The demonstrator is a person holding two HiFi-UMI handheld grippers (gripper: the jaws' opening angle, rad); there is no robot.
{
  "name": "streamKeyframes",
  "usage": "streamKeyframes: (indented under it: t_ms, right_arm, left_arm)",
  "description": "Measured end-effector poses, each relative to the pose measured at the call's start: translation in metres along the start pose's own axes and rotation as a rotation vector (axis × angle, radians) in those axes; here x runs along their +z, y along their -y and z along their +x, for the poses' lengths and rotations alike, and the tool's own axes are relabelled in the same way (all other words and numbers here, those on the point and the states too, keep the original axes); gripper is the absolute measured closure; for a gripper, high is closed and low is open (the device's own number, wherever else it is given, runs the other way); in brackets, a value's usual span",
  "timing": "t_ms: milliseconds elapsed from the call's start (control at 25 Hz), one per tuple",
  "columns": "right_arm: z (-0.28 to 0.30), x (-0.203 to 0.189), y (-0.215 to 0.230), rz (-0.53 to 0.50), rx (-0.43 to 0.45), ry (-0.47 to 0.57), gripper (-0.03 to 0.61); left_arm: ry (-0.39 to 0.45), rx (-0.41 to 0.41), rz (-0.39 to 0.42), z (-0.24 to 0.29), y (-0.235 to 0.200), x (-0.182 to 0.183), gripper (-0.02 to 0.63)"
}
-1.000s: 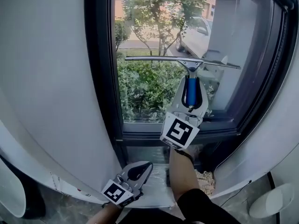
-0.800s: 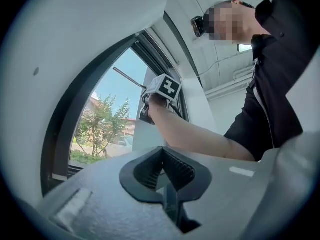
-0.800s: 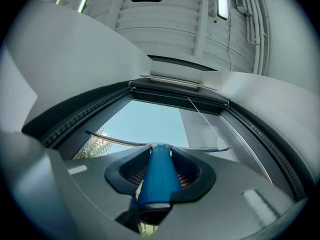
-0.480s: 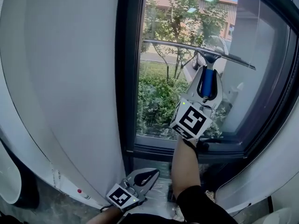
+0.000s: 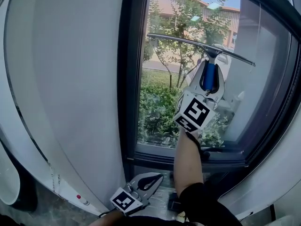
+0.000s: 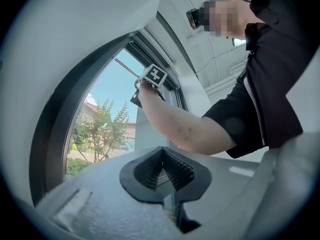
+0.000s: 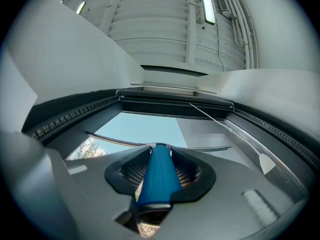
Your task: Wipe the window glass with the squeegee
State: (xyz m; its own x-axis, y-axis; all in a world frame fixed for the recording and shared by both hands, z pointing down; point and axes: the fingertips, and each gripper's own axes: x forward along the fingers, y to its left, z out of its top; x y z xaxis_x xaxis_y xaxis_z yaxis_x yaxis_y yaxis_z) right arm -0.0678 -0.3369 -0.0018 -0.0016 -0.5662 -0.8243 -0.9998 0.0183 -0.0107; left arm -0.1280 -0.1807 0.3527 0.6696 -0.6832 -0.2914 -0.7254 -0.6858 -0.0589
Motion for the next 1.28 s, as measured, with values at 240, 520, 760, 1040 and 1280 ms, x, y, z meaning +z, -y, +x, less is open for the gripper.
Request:
streamKeyframes:
  t_ms: [240,520,760,1040,1280]
  right_arm:
    - [0.0,-0.004,-0.002,-0.018,0.006,-0.002,0.443]
    - [-0.007,-0.007,-0.008,-0.03,0.029,-0.008,0.443]
    - [-0.019,-0.012,-0.011,-0.043,0.035,-0.013,0.443]
    - [-0.027,-0.018,-0.01,-0.046,0.036,-0.024,0.443]
    - [-0.033,-0.021,-0.01,-0.064,0.039,-0.029,0.443]
  left_arm:
    - [-0.003,0.024,-0.008,0.0,-0.002,0.003,0.614]
    - [-0.006,0.04,-0.005,-0.001,-0.003,0.002,0.614]
    - [-0.012,0.045,-0.012,-0.004,-0.002,-0.001,0.614]
    - [-0.022,0.052,-0.026,-0.008,-0.005,-0.003,0.614]
    - [-0.02,0.057,-0.036,-0.009,-0.006,-0.006,0.615]
